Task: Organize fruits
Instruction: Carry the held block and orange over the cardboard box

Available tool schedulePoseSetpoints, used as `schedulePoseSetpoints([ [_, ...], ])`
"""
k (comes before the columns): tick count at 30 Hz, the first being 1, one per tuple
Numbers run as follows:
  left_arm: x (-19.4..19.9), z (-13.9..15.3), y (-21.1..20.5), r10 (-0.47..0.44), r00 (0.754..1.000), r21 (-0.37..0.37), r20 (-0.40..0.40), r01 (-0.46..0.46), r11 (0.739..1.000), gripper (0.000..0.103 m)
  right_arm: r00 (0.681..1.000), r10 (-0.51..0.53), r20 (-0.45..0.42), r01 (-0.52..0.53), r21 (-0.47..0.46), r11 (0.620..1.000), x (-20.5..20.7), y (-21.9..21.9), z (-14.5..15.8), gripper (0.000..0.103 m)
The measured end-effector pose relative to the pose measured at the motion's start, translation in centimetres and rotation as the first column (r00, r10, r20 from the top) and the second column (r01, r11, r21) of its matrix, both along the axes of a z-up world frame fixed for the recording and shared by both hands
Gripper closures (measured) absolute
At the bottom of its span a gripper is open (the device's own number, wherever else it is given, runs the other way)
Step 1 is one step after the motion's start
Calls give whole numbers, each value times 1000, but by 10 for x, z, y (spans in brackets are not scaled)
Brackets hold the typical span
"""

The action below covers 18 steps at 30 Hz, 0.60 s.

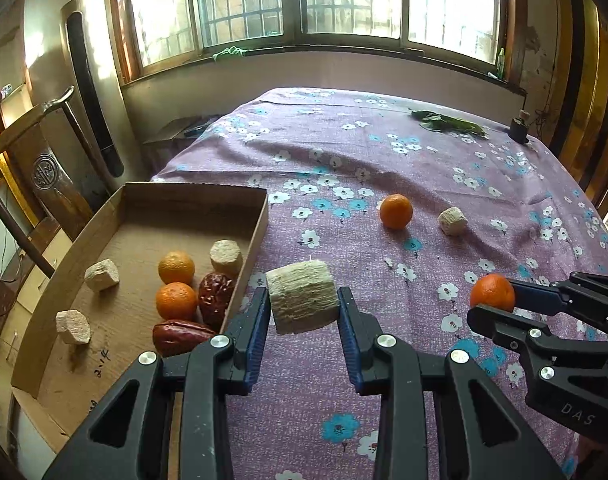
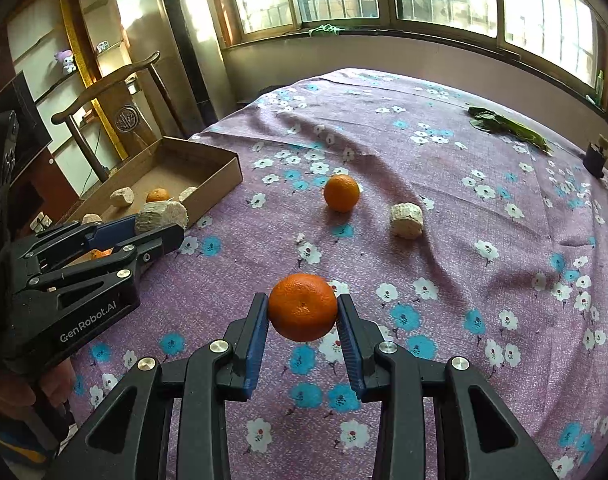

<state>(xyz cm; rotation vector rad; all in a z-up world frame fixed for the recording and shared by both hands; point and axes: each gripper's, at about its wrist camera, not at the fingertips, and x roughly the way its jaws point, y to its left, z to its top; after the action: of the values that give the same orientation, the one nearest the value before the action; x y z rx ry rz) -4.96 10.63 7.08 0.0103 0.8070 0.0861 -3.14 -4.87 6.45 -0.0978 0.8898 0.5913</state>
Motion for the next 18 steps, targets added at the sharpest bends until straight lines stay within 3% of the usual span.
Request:
schedulePoseSetpoints([
  [18, -27, 9, 88, 163, 986, 8, 24, -163, 987, 70, 985, 172, 31, -171, -23, 985, -2, 97, 13, 65],
])
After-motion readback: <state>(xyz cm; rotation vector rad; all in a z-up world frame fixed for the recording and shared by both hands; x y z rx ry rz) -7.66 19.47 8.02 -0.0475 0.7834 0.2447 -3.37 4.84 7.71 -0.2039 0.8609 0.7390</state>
